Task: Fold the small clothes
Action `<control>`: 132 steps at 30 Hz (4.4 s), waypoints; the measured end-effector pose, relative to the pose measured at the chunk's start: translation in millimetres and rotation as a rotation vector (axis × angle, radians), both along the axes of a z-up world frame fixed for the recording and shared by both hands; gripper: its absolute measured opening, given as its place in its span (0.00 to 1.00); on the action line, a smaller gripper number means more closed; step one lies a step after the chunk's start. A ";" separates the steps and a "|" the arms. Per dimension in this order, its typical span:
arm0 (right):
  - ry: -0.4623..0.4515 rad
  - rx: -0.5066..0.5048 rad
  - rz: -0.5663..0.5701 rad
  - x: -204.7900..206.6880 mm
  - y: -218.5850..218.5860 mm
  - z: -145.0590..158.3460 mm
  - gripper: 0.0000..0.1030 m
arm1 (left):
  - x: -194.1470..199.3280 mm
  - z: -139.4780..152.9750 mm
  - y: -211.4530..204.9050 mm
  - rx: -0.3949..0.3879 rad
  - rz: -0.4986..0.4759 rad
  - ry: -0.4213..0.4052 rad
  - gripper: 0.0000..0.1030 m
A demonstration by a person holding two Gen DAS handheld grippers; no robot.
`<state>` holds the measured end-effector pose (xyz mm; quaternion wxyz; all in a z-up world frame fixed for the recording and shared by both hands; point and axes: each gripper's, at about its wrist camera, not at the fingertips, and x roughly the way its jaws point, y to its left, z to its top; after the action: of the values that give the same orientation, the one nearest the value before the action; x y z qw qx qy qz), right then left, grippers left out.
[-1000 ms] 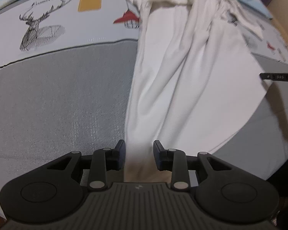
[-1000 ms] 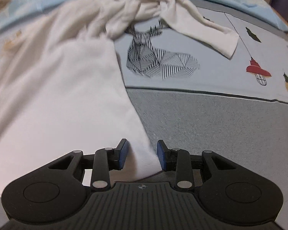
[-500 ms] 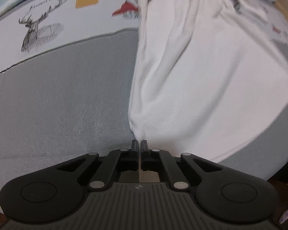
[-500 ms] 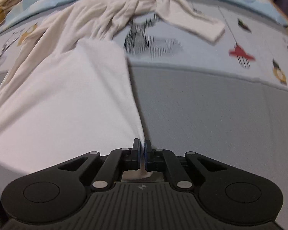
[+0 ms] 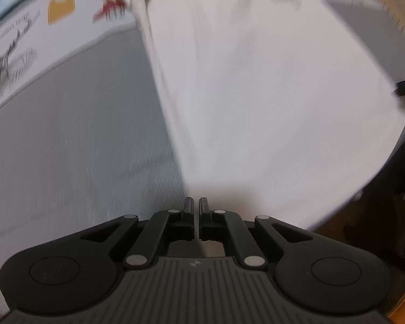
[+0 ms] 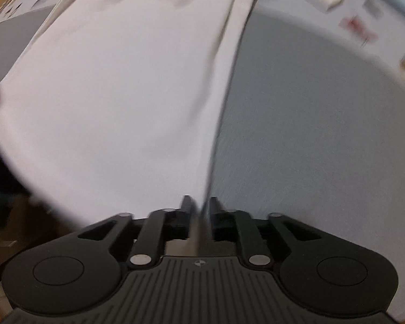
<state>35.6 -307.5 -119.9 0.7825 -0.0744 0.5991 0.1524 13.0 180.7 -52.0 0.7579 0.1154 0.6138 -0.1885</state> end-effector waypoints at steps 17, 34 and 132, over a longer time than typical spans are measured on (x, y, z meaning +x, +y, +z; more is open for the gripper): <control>0.062 0.031 0.124 21.0 21.7 -19.7 0.02 | 5.7 -37.7 -18.5 0.177 -0.121 0.078 0.00; -0.416 0.438 -0.630 152.5 -53.6 23.6 0.04 | 129.3 74.7 -105.3 -0.049 0.319 -0.439 0.38; -0.379 0.237 -0.558 176.7 50.0 90.9 0.45 | 273.1 19.1 -102.5 -0.136 0.418 -0.578 0.13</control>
<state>212.3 -257.5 -29.0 0.8944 0.1563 0.4189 -0.0152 286.1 78.1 -32.8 0.9282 -0.0149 0.3707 -0.0295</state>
